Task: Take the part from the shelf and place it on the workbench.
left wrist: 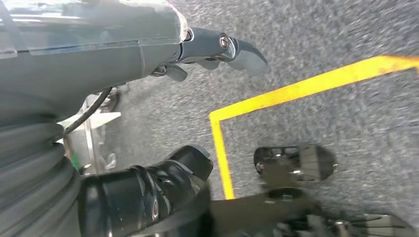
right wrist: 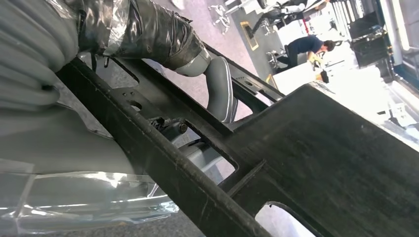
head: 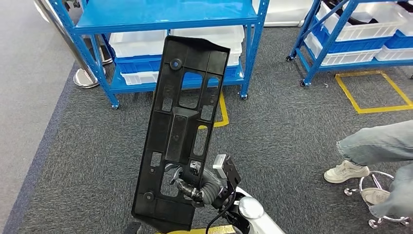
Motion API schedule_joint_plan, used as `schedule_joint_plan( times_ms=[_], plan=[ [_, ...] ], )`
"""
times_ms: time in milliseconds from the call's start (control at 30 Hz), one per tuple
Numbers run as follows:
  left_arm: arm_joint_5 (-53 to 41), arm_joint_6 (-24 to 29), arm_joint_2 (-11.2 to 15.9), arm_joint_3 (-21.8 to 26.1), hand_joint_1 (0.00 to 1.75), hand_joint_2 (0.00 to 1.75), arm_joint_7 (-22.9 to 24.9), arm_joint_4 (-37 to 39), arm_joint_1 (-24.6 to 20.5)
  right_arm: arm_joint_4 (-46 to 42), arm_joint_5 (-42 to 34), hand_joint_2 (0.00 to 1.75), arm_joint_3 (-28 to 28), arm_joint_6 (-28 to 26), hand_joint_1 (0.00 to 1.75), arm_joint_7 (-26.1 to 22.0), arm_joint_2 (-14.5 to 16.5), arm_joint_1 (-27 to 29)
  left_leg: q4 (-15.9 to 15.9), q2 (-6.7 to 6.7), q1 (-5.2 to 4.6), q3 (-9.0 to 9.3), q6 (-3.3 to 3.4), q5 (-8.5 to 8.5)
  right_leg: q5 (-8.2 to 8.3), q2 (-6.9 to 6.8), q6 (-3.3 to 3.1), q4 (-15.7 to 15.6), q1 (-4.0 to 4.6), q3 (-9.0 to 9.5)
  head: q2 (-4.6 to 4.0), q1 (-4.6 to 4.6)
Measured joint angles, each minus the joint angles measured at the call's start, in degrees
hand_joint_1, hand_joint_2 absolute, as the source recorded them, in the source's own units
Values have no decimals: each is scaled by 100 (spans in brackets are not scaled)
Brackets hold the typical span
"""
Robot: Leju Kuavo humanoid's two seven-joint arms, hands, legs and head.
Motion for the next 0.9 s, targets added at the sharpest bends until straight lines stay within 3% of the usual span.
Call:
schedule_joint_plan(
  times_ms=[67,100,167,233,267,300,333,400,467,567,633,733,767,800,833,900],
  plan=[
    [-3,-1,1,-1,0,175,2,0,3,-6,2,175,0,-2,175,1,-2,-4,-77,7,3,-35,80,41,85,-2,66,-17,-11,-21,0,2],
    [-7,-4,1,-1,0,175,7,0,10,-7,3,175,0,-2,175,1,-4,-5,-81,15,11,-72,118,99,31,9,99,38,-20,-57,0,4],
    [-14,-11,1,-3,0,175,22,0,16,-7,4,175,0,-9,175,1,-13,-4,-87,35,26,-171,188,220,-366,33,157,494,-40,-236,0,8],
    [-20,-14,1,-9,0,175,34,0,16,-6,5,175,0,-19,175,2,-22,-2,-62,40,18,-312,220,325,-856,38,192,1248,-52,-464,0,8],
    [-23,-14,2,-11,0,175,38,0,18,-5,5,175,0,-24,175,2,-28,0,-39,40,16,-390,219,370,-978,39,200,1493,-53,-496,0,9],
    [-26,-14,2,-12,0,175,42,0,21,-5,6,175,0,-30,175,2,-34,1,-9,40,15,-469,216,406,-992,39,198,1536,-55,-420,0,8],
    [-30,-14,3,-13,0,175,43,0,23,-6,6,175,0,-34,175,2,-40,1,24,38,14,-542,210,433,-915,38,187,1346,-55,-220,0,8],
    [-33,-14,2,-20,0,175,44,0,25,-13,21,175,0,-46,175,2,-45,-7,95,24,10,-656,183,465,-726,79,136,602,-47,348,0,8],
    [-34,-14,1,-29,0,175,44,0,15,-37,73,175,0,-67,175,-15,-51,-11,157,2,2,-741,130,492,-669,145,81,104,-28,654,0,6],
    [-35,-15,1,-33,0,175,44,0,6,-62,148,175,0,-84,175,-39,-64,-3,182,-40,9,-802,31,529,-634,120,0,-2,-24,654,0,7],
    [-36,-14,2,-34,0,175,47,0,8,-82,164,175,0,-85,175,-42,-62,-5,386,-56,16,-903,-27,369,-575,51,-80,-58,-51,647,0,-2],
    [-36,-12,3,-34,0,175,51,0,17,-105,181,175,0,-86,175,-46,-62,-3,1399,-53,42,-1340,-111,-180,-529,-68,-138,-63,-45,586,0,-14],
    [-36,-12,3,-34,0,175,52,0,27,-106,186,175,0,-87,175,-45,-63,3,1675,-52,47,-1448,-131,-268,-523,-108,-141,-49,-40,560,0,-14],
    [-36,-12,3,-34,0,175,54,0,37,-106,190,175,0,-87,175,-44,-63,9,1744,-47,49,-1457,-142,-242,-519,-150,-141,-31,-38,538,0,-14],
    [-36,-12,4,-34,0,175,55,0,44,-106,190,175,0,-87,175,-43,-63,13,1594,-31,50,-1357,-144,-121,-517,-192,-139,-11,-37,521,0,-14],
    [-36,-12,5,-34,0,175,57,0,39,-113,190,175,0,-87,175,-44,-63,14,850,106,40,-945,-121,213,-516,-276,-128,21,-29,506,0,-14]
  ],
)
